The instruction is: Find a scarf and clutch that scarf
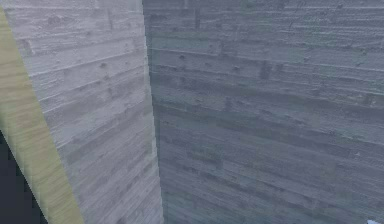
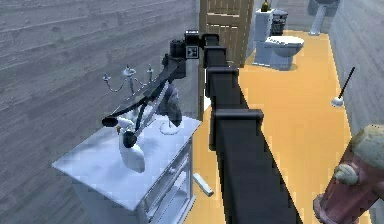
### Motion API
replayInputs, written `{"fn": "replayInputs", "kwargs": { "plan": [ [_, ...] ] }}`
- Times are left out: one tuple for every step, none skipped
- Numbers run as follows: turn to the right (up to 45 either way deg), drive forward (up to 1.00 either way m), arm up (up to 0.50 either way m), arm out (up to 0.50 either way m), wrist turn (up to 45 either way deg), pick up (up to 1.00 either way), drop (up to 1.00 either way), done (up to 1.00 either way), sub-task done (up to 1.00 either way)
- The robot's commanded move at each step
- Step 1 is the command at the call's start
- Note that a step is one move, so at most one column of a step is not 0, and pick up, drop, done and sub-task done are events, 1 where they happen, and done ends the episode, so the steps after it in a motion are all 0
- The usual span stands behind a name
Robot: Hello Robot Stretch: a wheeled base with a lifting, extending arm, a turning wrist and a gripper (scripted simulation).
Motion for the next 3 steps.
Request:
{"fn": "replayInputs", "kwargs": {
  "plan": [
    [0.0,0.00,0.00,0.00,45.0,0.00,0.00,0.00,0.00],
    [0.0,0.00,0.00,0.02,0.0,0.00,0.00,0.00,0.00],
    [0.0,0.00,0.00,0.00,45.0,0.00,0.00,0.00,0.00]
  ]
}}
